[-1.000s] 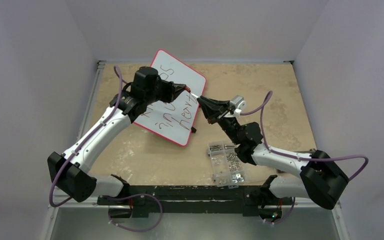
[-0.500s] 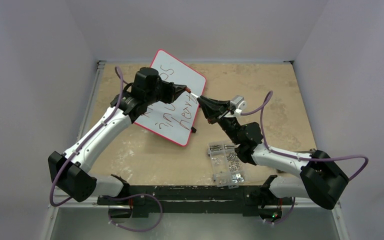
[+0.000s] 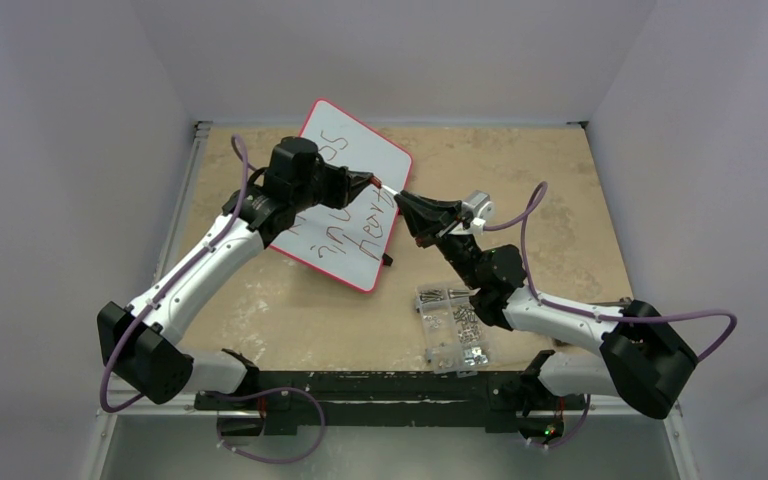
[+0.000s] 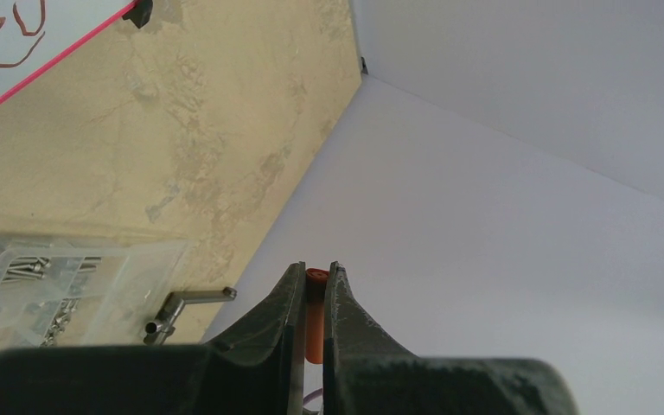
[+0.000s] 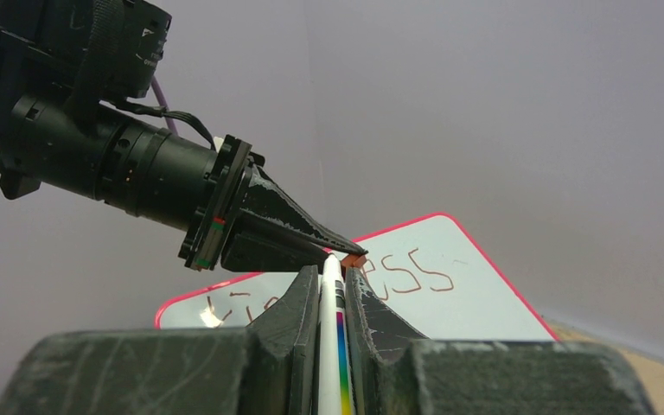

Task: Write a sentence on the whiteboard
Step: Close the whiteboard marker at the center of the board.

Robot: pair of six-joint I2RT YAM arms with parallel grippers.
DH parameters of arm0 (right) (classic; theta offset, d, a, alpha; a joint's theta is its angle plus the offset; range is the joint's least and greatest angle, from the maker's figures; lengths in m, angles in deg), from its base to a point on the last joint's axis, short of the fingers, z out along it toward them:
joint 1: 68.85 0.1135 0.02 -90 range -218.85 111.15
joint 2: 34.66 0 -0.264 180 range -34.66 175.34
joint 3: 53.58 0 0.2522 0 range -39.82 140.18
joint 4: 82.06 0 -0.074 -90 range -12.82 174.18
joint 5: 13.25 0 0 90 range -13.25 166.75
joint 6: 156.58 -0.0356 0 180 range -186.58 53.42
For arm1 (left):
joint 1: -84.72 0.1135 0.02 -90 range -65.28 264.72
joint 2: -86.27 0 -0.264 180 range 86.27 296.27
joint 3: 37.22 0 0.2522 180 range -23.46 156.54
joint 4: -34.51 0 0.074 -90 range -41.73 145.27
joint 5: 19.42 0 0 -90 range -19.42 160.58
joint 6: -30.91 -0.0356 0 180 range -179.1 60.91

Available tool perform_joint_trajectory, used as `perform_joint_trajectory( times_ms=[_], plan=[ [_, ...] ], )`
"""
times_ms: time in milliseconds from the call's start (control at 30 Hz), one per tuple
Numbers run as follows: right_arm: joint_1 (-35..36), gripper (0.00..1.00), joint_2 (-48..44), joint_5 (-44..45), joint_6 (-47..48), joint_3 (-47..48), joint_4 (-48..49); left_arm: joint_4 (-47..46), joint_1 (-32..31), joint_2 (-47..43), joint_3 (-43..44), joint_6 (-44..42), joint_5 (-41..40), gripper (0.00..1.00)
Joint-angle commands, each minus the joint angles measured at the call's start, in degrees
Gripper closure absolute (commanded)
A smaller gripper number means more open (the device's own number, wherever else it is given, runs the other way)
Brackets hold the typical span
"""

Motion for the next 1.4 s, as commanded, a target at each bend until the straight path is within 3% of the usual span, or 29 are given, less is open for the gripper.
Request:
perform_joint_trajectory(
  times_ms=[0, 1367],
  plan=[
    [0.28, 1.0, -0.62, 0.89, -0.53, 0.43, 1.93, -2.53, 0.45, -2.35, -0.65, 1.26, 0.05, 1.0],
    [0.37, 1.0, 2.84, 3.05, -0.73, 2.82, -0.41, -4.26, 0.4, -3.32, -2.06, 1.16, 0.53, 1.0]
  ],
)
